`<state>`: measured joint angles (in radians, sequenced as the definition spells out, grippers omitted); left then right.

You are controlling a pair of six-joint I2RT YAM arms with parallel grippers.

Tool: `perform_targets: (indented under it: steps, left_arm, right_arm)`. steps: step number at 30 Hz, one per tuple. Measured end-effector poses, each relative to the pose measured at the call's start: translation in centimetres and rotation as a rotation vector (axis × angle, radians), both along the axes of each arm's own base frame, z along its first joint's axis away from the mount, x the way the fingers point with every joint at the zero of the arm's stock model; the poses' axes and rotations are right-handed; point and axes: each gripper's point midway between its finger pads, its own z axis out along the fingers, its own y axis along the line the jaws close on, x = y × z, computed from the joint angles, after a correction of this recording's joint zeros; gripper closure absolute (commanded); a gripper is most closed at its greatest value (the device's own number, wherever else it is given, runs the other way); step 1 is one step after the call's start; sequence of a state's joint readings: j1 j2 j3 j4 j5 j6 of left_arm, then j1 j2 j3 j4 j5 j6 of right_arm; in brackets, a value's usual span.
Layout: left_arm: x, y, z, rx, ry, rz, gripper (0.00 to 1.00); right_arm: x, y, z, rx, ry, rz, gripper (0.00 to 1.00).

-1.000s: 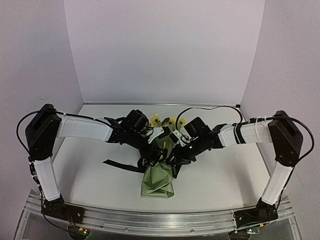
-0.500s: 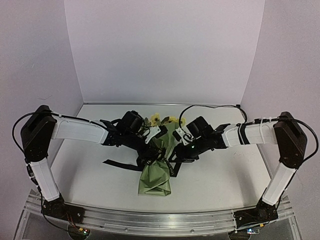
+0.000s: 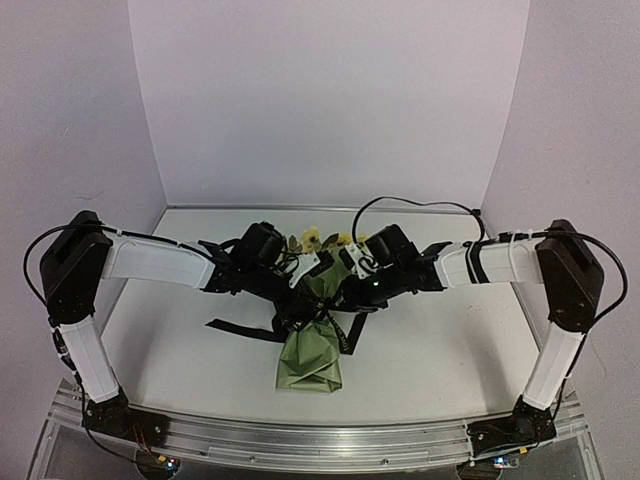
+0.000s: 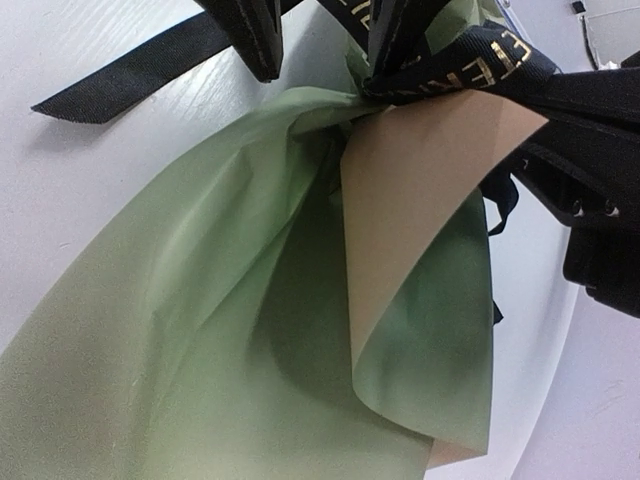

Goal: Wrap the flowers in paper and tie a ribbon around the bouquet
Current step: Cross the half-tied ribbon over the folded bouquet.

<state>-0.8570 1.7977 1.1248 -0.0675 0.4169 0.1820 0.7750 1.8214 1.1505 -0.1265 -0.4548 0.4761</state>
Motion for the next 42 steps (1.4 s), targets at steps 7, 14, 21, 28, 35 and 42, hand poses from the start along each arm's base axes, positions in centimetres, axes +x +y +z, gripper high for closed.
perform_targets:
  steps: [7, 14, 21, 28, 35, 42]
  left_arm:
    - [0.0, 0.0, 0.0, -0.001, 0.002, 0.0, 1.0]
    - [0.1, 0.1, 0.0, -0.001, 0.002, 0.003, 1.0]
    - [0.2, 0.2, 0.0, -0.001, 0.002, 0.005, 1.0]
    - [0.4, 0.3, 0.0, 0.0, 0.002, 0.011, 1.0]
    - [0.7, 0.5, 0.0, -0.004, 0.006, 0.015, 1.0]
    - [0.7, 0.6, 0.1, -0.01, 0.012, 0.01, 1.0]
  right_arm:
    - [0.5, 0.5, -0.4, 0.007, -0.001, -0.008, 0.7]
    - [1.0, 1.0, 0.1, 0.037, -0.025, -0.012, 0.71]
    - [1.1, 1.1, 0.1, 0.054, -0.039, -0.013, 0.73]
    - [0.7, 1.3, -0.1, 0.075, -0.05, -0.007, 0.75]
    - [-0.2, 1.2, -0.1, 0.084, -0.075, 0.011, 0.75]
    - [-0.1, 1.7, 0.5, 0.078, -0.174, 0.054, 0.77]
